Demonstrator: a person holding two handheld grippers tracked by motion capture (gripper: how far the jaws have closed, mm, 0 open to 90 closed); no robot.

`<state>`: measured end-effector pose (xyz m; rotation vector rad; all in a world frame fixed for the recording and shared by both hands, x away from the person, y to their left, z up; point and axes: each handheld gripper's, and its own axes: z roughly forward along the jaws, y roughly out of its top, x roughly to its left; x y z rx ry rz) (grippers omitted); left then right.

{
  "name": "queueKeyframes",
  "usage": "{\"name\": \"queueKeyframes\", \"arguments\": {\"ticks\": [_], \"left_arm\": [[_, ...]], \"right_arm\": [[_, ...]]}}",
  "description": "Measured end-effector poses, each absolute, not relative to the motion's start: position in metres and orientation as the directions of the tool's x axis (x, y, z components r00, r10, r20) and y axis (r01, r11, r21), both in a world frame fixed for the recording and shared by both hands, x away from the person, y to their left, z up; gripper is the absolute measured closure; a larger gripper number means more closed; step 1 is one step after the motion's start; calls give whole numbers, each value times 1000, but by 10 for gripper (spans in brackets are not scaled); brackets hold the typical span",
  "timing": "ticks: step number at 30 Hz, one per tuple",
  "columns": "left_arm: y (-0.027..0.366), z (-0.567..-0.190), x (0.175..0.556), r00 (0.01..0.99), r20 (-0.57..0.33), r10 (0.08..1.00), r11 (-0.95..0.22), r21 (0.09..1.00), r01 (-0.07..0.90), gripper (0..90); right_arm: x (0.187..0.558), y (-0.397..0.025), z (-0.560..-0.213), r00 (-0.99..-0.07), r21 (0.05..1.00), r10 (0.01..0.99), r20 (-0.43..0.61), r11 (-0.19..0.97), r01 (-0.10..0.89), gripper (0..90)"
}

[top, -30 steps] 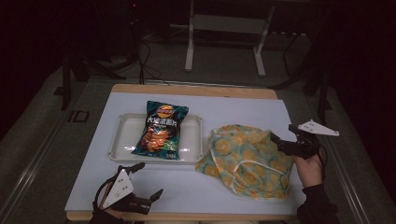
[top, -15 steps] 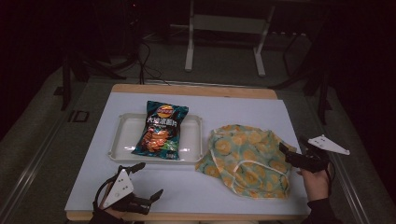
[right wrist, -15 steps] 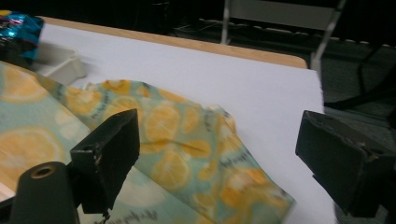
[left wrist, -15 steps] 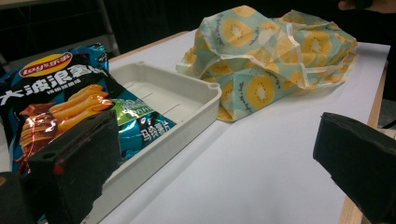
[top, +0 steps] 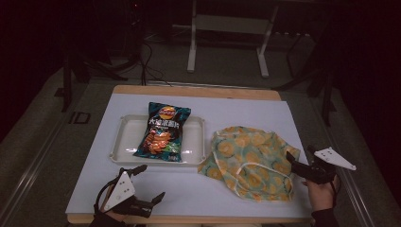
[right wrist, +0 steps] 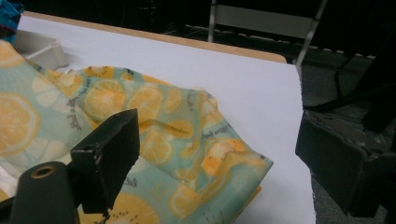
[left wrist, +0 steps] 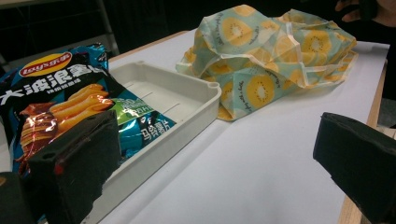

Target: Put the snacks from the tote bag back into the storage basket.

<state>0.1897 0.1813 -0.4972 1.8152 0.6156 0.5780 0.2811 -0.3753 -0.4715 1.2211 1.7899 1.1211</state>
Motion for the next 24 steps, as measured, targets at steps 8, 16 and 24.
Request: {"name": "queueKeyframes", "arguments": {"ticks": [8,16,24], "left_arm": [[181,-497,189,750,98,654,-292,947,131,13],[182,-498,189,750,99,654,-295,946,132,13],[182,-498,189,752,99,652,-296,946,131,13]], "right_arm": [[273,-369,-476,-272,940,953,-136,210,267,135],[276,-369,-482,-269,937,953,-137,213,276,136],[276,-370,-482,-255,938,957,-140,211,274,136]]}}
